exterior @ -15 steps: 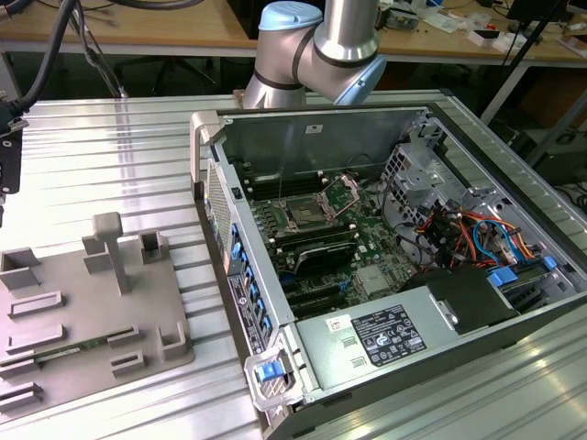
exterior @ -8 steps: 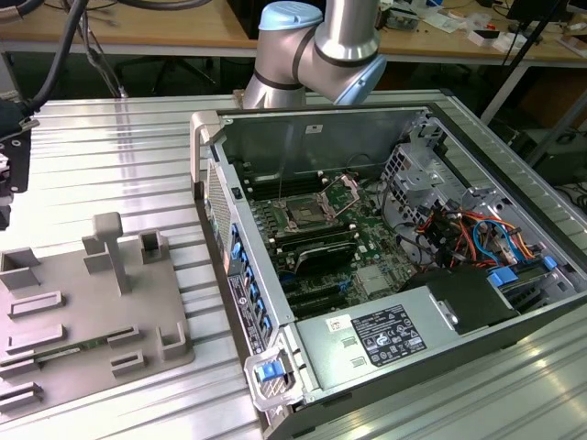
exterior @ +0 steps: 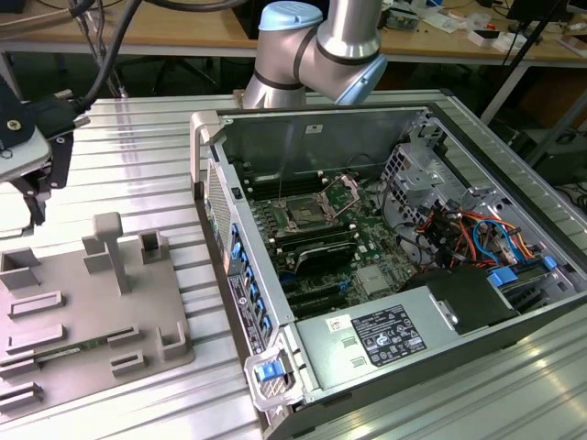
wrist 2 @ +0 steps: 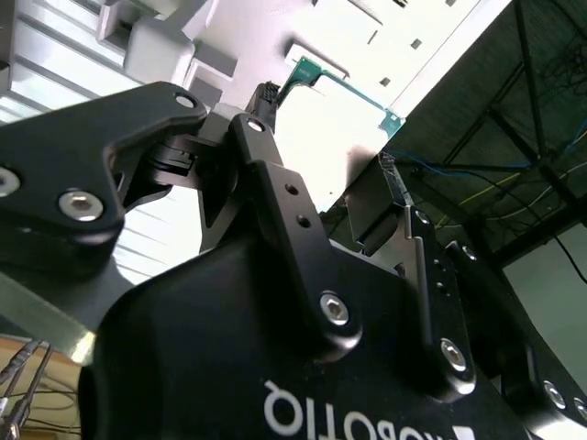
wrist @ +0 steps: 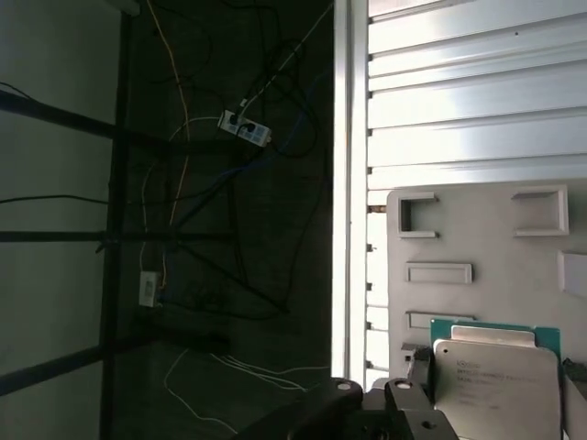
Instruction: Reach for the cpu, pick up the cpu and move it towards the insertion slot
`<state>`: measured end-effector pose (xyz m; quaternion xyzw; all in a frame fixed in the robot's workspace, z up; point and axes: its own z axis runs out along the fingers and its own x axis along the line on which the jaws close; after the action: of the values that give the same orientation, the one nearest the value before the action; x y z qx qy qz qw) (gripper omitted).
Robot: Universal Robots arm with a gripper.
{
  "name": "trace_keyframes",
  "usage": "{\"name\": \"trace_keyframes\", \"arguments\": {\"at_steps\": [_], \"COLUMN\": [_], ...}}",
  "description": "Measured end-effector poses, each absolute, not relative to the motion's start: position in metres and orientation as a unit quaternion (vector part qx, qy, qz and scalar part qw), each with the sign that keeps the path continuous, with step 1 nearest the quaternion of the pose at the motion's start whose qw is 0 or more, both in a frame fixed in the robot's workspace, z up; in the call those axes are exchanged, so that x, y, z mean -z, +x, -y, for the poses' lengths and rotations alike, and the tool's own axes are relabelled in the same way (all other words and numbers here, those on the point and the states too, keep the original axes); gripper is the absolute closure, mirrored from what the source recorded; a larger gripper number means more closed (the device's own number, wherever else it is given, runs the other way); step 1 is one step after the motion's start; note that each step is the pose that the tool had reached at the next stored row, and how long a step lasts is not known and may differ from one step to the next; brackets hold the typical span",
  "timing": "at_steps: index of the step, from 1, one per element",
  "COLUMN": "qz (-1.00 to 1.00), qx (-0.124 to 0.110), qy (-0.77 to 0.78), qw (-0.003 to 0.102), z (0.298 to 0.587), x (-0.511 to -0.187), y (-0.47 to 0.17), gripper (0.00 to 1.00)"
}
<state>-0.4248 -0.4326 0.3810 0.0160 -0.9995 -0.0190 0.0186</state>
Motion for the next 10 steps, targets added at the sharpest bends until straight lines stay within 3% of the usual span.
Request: {"name": "trace_keyframes", "arguments": {"at_steps": [10], "qz": [1.0], "qx": [0.019], "qy": [0.016], "qw": [0.019], "z": [0.433], "x": [-0.384], "y": [-0.402], "gripper": [0.45]}}
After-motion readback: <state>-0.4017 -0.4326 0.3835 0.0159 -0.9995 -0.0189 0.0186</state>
